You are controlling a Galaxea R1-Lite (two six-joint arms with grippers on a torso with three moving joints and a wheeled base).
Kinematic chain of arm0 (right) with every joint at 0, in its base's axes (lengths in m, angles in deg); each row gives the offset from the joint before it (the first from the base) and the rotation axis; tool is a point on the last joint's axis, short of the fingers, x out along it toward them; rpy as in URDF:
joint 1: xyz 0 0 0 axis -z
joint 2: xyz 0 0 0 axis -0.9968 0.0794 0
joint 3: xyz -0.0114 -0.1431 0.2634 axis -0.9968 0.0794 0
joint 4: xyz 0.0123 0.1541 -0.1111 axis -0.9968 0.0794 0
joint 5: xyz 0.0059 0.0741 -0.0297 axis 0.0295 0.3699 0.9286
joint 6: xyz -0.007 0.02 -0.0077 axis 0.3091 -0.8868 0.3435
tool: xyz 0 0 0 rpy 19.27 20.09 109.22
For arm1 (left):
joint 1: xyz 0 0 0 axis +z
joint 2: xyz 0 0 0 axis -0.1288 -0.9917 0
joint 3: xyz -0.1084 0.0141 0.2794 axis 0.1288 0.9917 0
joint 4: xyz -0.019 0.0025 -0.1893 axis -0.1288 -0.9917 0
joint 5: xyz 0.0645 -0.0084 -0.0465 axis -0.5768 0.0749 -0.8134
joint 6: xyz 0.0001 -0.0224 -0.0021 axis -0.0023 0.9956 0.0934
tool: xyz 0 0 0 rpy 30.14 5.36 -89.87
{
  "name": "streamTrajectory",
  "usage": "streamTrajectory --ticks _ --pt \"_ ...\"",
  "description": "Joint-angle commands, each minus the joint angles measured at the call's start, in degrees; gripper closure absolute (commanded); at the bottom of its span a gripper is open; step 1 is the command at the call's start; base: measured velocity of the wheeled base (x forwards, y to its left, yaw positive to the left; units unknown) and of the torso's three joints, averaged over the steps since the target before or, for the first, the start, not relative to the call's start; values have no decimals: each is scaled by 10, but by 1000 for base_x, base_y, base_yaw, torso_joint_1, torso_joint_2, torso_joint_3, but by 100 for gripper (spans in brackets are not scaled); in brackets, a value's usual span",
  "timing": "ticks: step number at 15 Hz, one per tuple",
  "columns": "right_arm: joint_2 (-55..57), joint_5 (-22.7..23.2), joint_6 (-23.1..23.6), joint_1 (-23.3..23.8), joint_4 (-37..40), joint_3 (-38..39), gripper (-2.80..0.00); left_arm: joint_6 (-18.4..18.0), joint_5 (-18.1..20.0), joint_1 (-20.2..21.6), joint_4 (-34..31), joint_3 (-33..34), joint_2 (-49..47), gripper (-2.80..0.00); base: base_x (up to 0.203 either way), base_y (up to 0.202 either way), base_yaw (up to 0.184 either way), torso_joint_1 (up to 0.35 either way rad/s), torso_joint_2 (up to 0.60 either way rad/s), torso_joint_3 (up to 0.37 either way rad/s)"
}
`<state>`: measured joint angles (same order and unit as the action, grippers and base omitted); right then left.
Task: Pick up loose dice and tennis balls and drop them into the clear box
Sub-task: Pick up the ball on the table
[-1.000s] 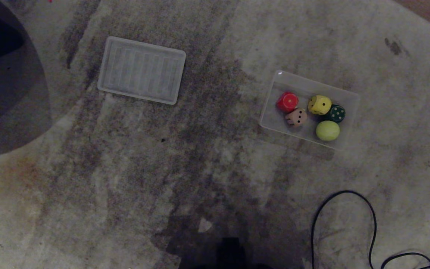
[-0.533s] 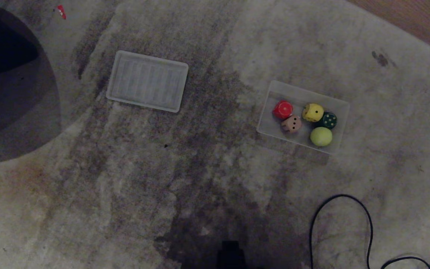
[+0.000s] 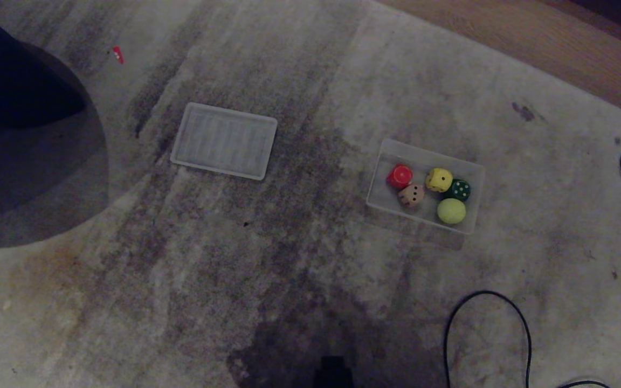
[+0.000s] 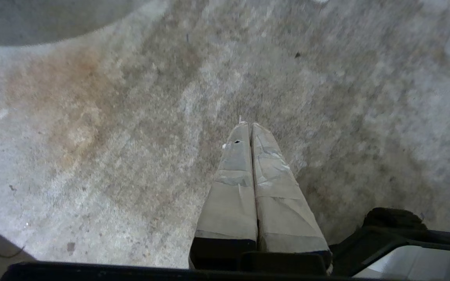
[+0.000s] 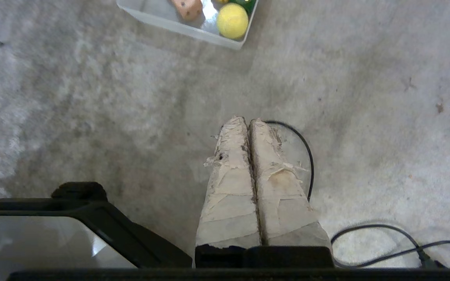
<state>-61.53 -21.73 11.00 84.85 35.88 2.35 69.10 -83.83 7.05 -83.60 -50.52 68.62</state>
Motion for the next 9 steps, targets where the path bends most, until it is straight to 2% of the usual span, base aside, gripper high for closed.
streamTrajectory --ticks 1,9 --pt "1 1 0 0 -1 6 0 1 0 0 0 1 -1 0 0 0 0 1 2 201" --pt "1 0 1 0 0 6 0 5 -1 0 0 1 -1 0 0 0 0 3 3 205"
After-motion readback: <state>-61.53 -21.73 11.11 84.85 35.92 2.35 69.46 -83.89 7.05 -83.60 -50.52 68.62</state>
